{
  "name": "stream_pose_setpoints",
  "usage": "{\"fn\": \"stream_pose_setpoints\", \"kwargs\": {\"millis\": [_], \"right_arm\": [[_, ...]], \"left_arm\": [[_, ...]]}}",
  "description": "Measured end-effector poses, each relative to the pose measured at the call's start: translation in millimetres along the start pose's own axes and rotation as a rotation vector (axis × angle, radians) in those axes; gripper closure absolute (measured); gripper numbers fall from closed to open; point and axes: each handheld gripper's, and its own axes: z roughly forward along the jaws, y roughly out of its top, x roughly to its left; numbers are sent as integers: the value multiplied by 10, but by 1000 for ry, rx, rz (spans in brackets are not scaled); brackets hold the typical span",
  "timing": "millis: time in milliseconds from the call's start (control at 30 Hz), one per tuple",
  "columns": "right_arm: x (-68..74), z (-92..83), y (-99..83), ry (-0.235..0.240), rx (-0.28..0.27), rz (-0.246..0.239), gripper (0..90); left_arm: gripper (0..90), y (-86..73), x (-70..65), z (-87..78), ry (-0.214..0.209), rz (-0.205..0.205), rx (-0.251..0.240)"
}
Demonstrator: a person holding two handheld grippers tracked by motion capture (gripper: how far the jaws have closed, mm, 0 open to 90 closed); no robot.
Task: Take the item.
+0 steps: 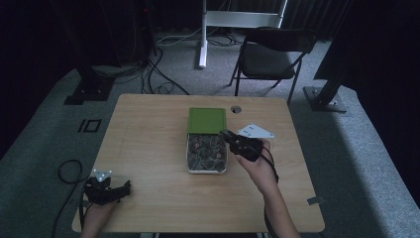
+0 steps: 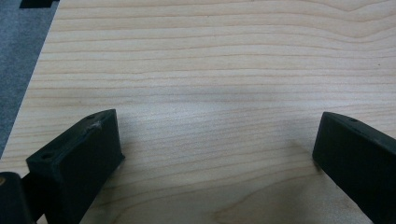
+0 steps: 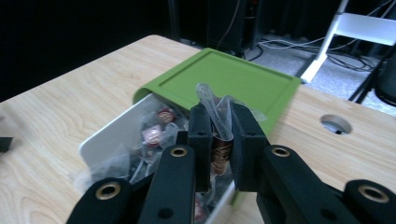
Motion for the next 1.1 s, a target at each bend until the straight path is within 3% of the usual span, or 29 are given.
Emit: {"fn": "stream_pose_setpoints", "kwargs": {"millis": [633,1100], "right_arm": [[-353,-217,-65,-73,-13,29,804],[-670,-417,-133,-139,-52,83,802]], "left_arm": [[16,1,0,-1,0,0,2],[16,0,0,0,0,0,0]]}}
